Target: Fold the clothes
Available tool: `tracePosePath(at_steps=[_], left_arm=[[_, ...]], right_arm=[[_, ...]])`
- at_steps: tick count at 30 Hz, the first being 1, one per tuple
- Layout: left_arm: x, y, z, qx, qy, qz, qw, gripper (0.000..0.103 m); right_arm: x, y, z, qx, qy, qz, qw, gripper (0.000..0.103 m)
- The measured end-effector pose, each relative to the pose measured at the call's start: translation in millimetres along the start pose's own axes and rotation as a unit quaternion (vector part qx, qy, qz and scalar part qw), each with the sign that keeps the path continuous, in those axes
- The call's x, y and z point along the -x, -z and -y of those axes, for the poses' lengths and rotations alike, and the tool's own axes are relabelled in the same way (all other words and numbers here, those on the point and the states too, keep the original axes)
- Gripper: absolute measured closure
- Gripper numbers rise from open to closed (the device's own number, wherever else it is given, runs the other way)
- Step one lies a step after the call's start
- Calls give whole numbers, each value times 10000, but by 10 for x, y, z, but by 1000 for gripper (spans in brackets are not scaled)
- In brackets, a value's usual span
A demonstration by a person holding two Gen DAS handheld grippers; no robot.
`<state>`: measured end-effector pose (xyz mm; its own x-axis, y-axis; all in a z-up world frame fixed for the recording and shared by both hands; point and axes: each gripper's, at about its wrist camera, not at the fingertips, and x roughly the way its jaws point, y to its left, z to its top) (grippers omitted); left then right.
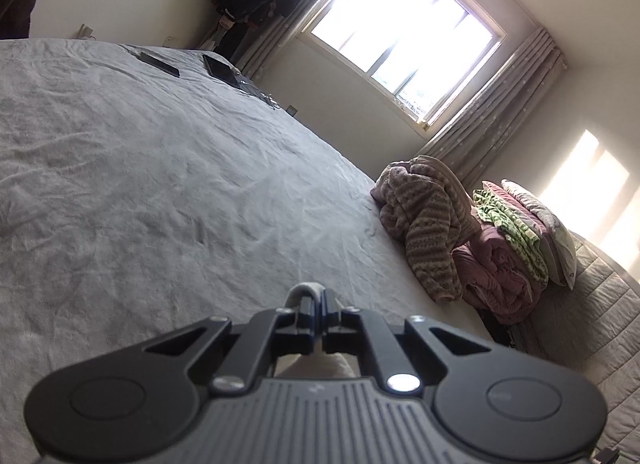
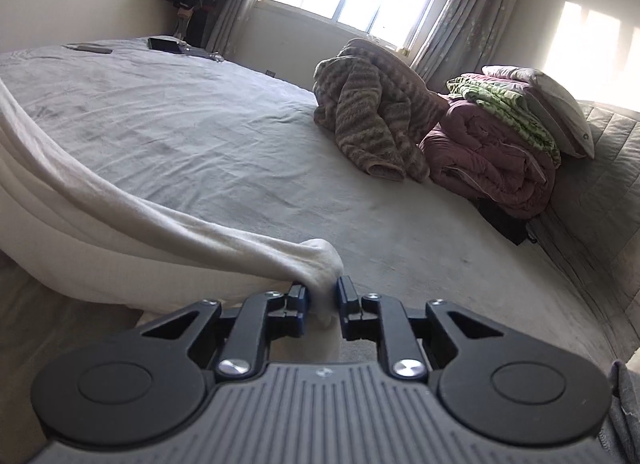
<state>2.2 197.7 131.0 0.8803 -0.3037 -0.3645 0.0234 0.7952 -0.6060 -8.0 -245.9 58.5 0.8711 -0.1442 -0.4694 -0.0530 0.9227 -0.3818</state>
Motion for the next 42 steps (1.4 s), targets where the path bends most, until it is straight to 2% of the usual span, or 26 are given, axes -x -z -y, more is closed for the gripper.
tracePosePath(at_steps=[1, 3, 6, 11, 12, 14, 15, 16, 20, 23, 26, 29, 31, 32, 33, 35, 36, 37, 39, 42], left_arm=[[18, -9, 0, -11, 14, 28, 10000, 101], [57, -22, 3, -45, 30, 82, 10000, 101], [87, -25, -10, -53, -10, 114, 9999, 101], [170, -56, -74, 2, -58, 208, 9998, 101], [188, -63, -84, 3, -77, 235, 9997, 101], [223, -77, -106, 5, -125, 284, 9995, 101], [236, -82, -122, 22, -150, 303, 9994, 101], [248, -87, -141, 45, -175, 322, 9993, 101], [294, -111, -224, 181, -223, 396, 9988, 101], [364, -138, -274, 282, -164, 519, 9981, 101], [470, -159, -270, 165, -227, 732, 9969, 101], [514, -152, -279, 76, -252, 708, 9971, 101], [513, -136, -297, 45, -319, 653, 9973, 101], [515, -127, -311, 34, -367, 645, 9972, 101], [528, -132, -338, 63, -405, 657, 9970, 101], [573, -160, -406, 163, -473, 729, 9961, 101], [606, -180, -444, 222, -505, 793, 9953, 101], [645, -210, -479, 261, -575, 889, 9940, 101], [757, -289, -565, 313, -830, 1202, 9888, 101], [835, -357, -721, 482, -1020, 1385, 9839, 101]], right_arm=[[-11, 16, -19, 46, 7, -51, 10000, 67], [-32, 53, -65, 142, 34, -167, 9998, 58], [-108, 110, -87, 164, -129, -407, 9990, 58], [-76, 150, -159, 307, -430, -477, 9975, 59], [-79, 154, -144, 260, -453, -507, 9974, 60], [-86, 162, -115, 165, -498, -565, 9970, 74], [-89, 166, -101, 118, -521, -594, 9968, 95], [-99, 168, -77, 61, -510, -623, 9967, 99], [-76, 163, 4, -182, -459, -588, 9970, 98], [122, 66, 64, -367, -359, -2, 9987, 99], [345, -37, 148, -597, -253, 635, 9959, 102], [371, -51, 202, -702, -338, 684, 9946, 103], [259, 5, 164, -477, -728, 253, 9959, 101], [195, 54, 123, -354, -904, -11, 9953, 100], [138, 106, 67, -200, -991, -258, 9945, 90], [70, 181, -19, 42, -973, -559, 9937, 79], [46, 195, -13, -59, -987, -635, 9931, 60], [20, 196, 40, -352, -1049, -695, 9914, 47], [-38, 193, 203, -1206, -1250, -810, 9815, 46], [-102, 209, 388, -2468, -1821, -837, 9481, 46]])
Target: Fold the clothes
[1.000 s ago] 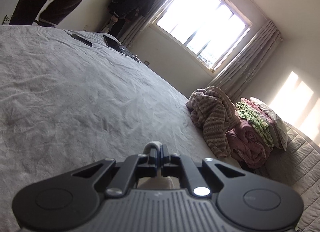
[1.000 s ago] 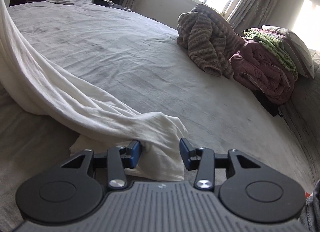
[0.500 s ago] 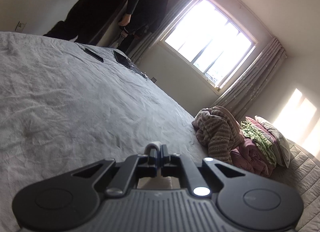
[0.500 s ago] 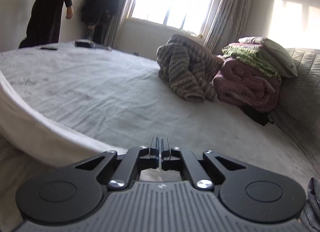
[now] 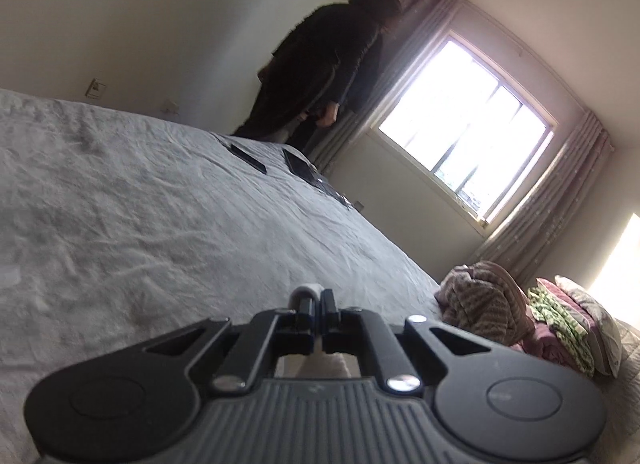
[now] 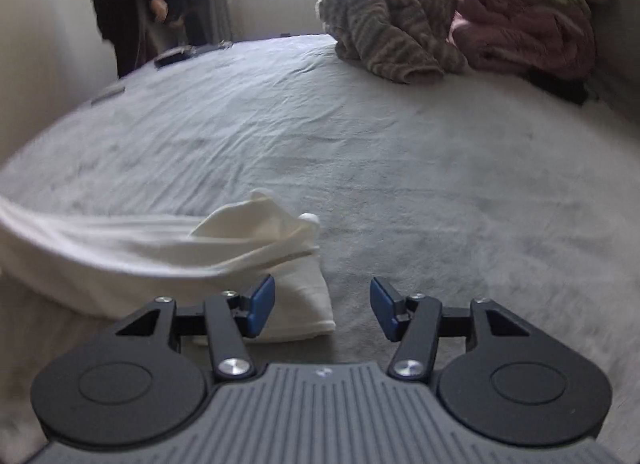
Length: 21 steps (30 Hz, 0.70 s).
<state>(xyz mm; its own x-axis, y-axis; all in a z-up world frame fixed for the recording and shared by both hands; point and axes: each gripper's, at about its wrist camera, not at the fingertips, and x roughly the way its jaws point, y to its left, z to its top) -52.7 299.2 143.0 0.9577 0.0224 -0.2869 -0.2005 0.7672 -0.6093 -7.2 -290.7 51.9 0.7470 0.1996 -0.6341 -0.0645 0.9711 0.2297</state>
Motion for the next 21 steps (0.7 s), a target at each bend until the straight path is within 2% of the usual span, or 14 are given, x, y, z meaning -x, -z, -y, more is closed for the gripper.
tracePosePath(at_steps=[2, 5, 7, 10, 13, 18, 21], left_arm=[[-8, -42, -110, 139, -89, 3, 9999, 101], [-18, -52, -159, 217, -205, -19, 9996, 101], [0, -68, -166, 205, -285, 51, 9994, 101], [93, -164, -260, 462, -456, 456, 9968, 101], [123, -230, -376, 712, -720, 835, 9913, 101], [-131, -128, -369, 628, -685, 223, 9954, 101], [-270, -44, -291, 340, -702, -127, 9969, 101]], right_arm=[[-17, -13, 9, -444, -483, -33, 9978, 46], [-95, 10, -182, -376, -787, -159, 9961, 46], [-184, -11, -226, -589, -845, -213, 9945, 46], [-306, -82, -159, -1011, -873, -305, 9906, 47], [-458, -110, -113, -1205, -649, -402, 9898, 47], [-784, -144, -158, -1621, -977, -734, 9792, 47], [-862, -158, -244, -1409, -876, -813, 9828, 47]])
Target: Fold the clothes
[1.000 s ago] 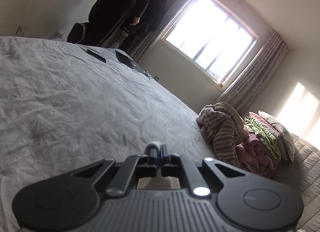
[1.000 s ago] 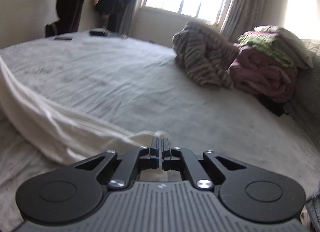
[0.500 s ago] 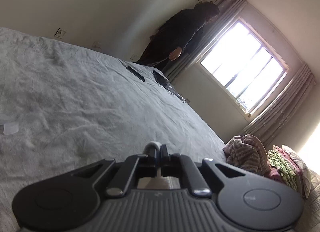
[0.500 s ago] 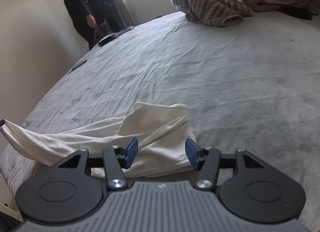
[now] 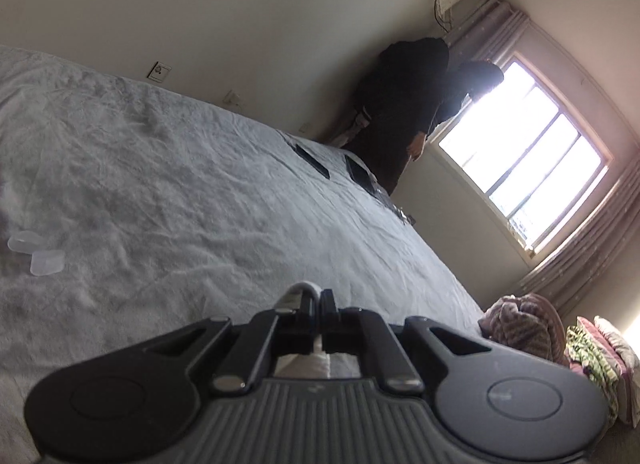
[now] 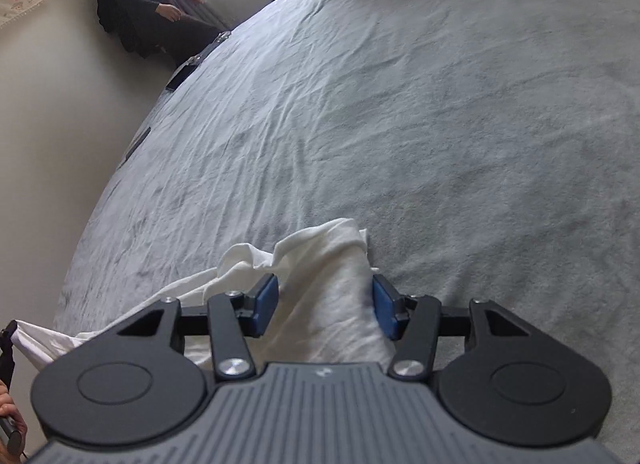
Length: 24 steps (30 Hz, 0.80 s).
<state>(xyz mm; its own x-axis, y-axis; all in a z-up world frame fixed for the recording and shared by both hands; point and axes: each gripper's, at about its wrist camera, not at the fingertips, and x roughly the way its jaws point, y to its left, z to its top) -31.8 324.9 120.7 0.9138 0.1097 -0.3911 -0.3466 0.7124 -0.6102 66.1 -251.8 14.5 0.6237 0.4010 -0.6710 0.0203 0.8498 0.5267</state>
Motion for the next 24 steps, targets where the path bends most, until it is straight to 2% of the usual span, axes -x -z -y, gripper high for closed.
tracePosePath(at_steps=[2, 3, 4, 5, 7, 9, 11, 13, 15, 16, 18, 19, 20, 22, 24], left_arm=[[-99, 68, 49, -139, -44, -295, 9995, 101], [-141, 98, 65, -148, -32, -409, 9990, 101], [-180, 124, 80, -146, -10, -509, 9986, 101], [-203, 142, 100, -150, 5, -553, 9984, 101], [-207, 149, 150, -217, -5, -485, 9986, 101], [-137, 116, 194, -185, 93, -197, 9996, 101], [-42, 53, 234, -64, 353, 229, 9991, 101], [37, -58, 328, 49, 783, 737, 9942, 101], [113, -175, 431, 161, 1236, 1256, 9842, 101], [142, -213, 477, 179, 1409, 1443, 9793, 101], [171, -247, 562, 134, 1655, 1699, 9714, 101], [133, -234, 605, 36, 1660, 1686, 9716, 101], [49, -211, 656, -99, 1586, 1555, 9750, 101], [-176, -112, 711, -289, 1406, 1182, 9826, 101], [-478, 32, 713, -408, 1255, 557, 9897, 101]], right_arm=[[-22, 8, -24, 222, 75, 84, 9997, 48], [-30, 14, -34, 339, 110, 138, 9993, 58], [-38, 19, -44, 457, 146, 190, 9987, 83], [-46, 24, -54, 574, 181, 243, 9979, 88], [-23, 42, -107, 804, 219, 359, 9959, 89], [51, 26, -183, 1025, 261, 536, 9929, 91], [229, -99, -255, 1209, 381, 1050, 9864, 92], [523, -242, -327, 1454, 594, 1774, 9715, 92], [814, -376, -389, 1621, 859, 2444, 9522, 93], [975, -446, -399, 1685, 974, 2817, 9396, 93], [1174, -572, -349, 1644, 1103, 3279, 9237, 93], [1262, -633, -319, 1610, 1160, 3480, 9163, 93], [1241, -695, -252, 1573, 1216, 3435, 9179, 93], [1106, -820, -87, 1496, 1329, 3139, 9281, 92], [857, -850, 124, 1474, 1586, 2691, 9385, 92]])
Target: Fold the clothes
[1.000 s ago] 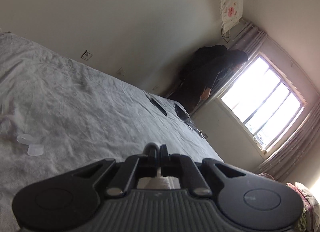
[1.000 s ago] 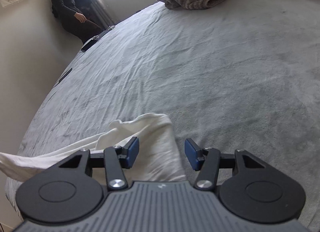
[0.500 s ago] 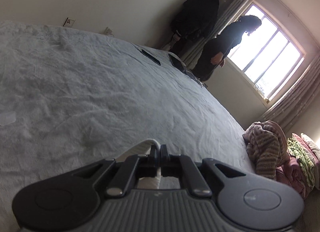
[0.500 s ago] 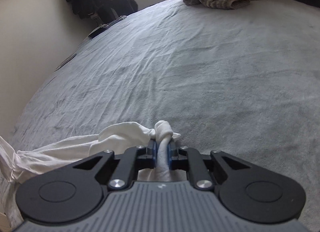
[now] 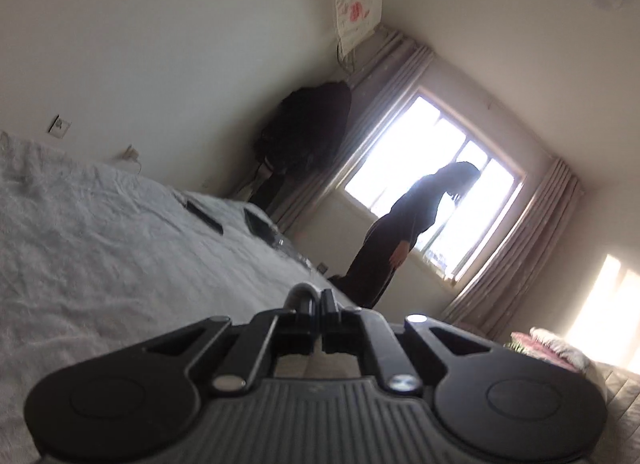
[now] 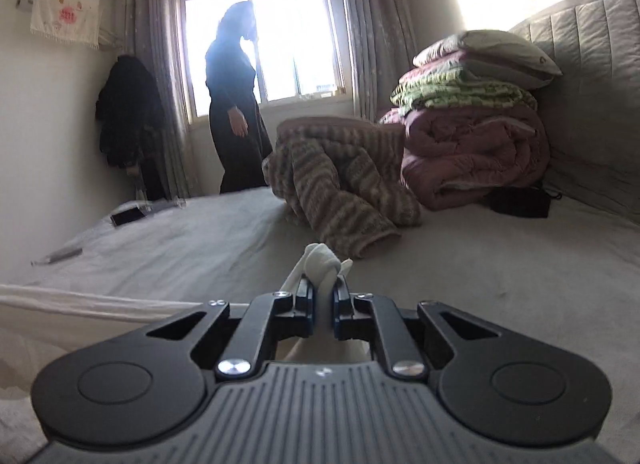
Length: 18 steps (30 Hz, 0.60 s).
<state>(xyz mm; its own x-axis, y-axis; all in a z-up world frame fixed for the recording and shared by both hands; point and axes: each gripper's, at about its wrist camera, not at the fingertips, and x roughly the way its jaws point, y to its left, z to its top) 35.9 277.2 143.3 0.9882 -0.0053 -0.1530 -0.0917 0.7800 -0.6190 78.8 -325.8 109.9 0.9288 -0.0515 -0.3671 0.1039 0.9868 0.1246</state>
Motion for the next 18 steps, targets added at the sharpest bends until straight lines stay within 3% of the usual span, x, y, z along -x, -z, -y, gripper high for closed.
tracePosePath(at_steps=[3, 5, 10, 14, 15, 18], left_arm=[[-251, 208, -93, 48, -150, -748, 9971, 101], [-271, 276, -112, 63, -155, -892, 9959, 101], [-162, 231, -97, 103, 109, -823, 9965, 101], [-125, 238, -83, -39, 173, -942, 9954, 101], [-122, 245, -80, -93, 169, -991, 9949, 101], [-104, 248, -98, -145, 209, -1127, 9933, 101]], right_arm=[[-375, 277, 211, -160, 210, -886, 9957, 92], [-457, 370, 339, -418, 348, -1168, 9917, 92], [-387, 361, 420, -832, 167, -1239, 9887, 90], [-429, 396, 379, -743, 296, -1665, 9828, 73], [-418, 402, 390, -770, 380, -1736, 9811, 65], [-329, 386, 483, -1081, 288, -1811, 9771, 64]])
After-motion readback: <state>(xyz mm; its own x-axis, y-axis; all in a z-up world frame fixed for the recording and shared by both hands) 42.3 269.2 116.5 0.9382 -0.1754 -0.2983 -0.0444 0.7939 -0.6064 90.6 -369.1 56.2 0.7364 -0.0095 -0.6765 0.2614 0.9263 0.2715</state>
